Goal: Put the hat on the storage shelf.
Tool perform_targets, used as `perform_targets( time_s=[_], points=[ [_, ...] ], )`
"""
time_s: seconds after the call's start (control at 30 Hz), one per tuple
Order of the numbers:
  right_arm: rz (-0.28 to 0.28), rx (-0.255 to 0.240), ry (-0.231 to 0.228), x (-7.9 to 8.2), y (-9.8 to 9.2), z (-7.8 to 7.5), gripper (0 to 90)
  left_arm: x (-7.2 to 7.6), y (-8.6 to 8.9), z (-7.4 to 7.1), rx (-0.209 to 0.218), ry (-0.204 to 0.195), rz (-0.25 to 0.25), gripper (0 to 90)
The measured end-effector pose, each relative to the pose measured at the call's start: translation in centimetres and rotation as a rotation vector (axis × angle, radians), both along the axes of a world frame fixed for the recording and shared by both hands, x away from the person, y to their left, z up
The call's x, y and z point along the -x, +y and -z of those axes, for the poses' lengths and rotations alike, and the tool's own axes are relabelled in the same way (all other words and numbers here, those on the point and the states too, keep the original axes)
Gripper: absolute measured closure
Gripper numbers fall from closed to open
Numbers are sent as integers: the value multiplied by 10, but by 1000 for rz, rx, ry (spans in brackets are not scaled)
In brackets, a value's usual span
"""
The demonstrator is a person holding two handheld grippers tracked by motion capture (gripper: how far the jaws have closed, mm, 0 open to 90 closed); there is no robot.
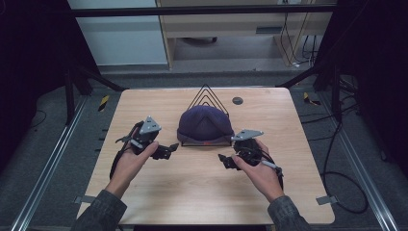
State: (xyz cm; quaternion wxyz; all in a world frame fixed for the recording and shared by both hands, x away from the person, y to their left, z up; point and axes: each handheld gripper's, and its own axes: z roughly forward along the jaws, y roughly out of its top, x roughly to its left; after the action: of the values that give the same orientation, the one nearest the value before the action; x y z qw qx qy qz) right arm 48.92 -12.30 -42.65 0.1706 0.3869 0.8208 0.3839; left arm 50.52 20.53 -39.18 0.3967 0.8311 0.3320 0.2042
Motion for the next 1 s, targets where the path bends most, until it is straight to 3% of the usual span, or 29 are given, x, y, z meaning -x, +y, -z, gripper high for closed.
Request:
perform_targets(
  time_s=[0.13, 0.47, 0.83, 1.0],
  points=[
    [-16, 6, -2, 3, 8, 8, 161, 8, 13, 14, 2, 20, -16, 51],
    [-56, 24, 53, 3, 26, 36, 161, 19, 35, 49, -19, 80, -51, 51],
    [-9, 39, 119, -7, 38, 71, 141, 22, 62, 96, -11, 145, -141, 55],
    [15, 53, 61, -5, 41, 79, 126, 22, 65, 106, 2, 149, -166, 56]
  ],
)
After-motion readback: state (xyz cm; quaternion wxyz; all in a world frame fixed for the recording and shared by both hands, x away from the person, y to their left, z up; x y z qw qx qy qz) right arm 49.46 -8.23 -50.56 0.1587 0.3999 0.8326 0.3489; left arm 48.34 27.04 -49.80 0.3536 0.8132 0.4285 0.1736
